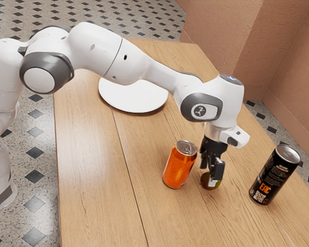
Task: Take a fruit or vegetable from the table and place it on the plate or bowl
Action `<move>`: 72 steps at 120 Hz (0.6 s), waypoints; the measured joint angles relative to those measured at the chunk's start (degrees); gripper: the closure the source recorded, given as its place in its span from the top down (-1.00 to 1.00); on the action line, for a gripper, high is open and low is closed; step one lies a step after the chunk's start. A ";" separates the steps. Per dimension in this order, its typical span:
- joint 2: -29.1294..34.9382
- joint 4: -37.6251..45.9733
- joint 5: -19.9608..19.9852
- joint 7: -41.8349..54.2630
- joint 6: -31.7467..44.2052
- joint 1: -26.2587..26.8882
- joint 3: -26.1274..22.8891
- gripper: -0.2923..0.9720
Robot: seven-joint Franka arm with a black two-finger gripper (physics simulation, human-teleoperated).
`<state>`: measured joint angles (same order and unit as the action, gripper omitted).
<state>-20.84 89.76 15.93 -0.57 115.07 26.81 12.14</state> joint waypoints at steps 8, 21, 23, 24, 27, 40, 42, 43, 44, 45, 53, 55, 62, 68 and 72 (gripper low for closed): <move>-0.43 -0.05 -0.04 0.08 0.28 0.06 -0.01 0.54; -0.92 -0.15 -0.10 0.19 1.03 0.14 -0.01 0.54; -0.95 -0.14 -0.10 0.20 1.13 0.12 -0.01 0.54; -0.96 -0.13 -0.10 0.21 1.18 0.11 -0.01 0.54; -1.00 -0.14 -0.10 0.23 1.31 0.06 -0.01 0.54; -1.45 -0.10 -0.10 0.32 1.89 0.01 -0.01 0.54; -1.57 -0.09 -0.09 0.33 1.99 0.01 -0.01 0.54; -1.62 -0.09 -0.09 0.34 2.03 0.01 -0.01 0.54; -1.67 -0.09 -0.08 0.34 2.08 0.01 -0.01 0.54; -1.72 -0.09 -0.08 0.35 2.12 0.01 -0.01 0.54; -2.11 -0.11 -0.09 0.39 2.41 0.00 -0.01 0.54; -2.19 -0.10 -0.10 0.40 2.49 0.00 -0.01 0.54; -2.41 -0.09 -0.07 0.43 2.76 0.00 -0.01 0.54; -2.62 -0.09 -0.05 0.46 3.00 0.00 -0.01 0.54; -2.73 -0.09 -0.05 0.47 3.16 0.00 -0.01 0.54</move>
<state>-23.57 89.67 15.88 -0.10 118.23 26.81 12.13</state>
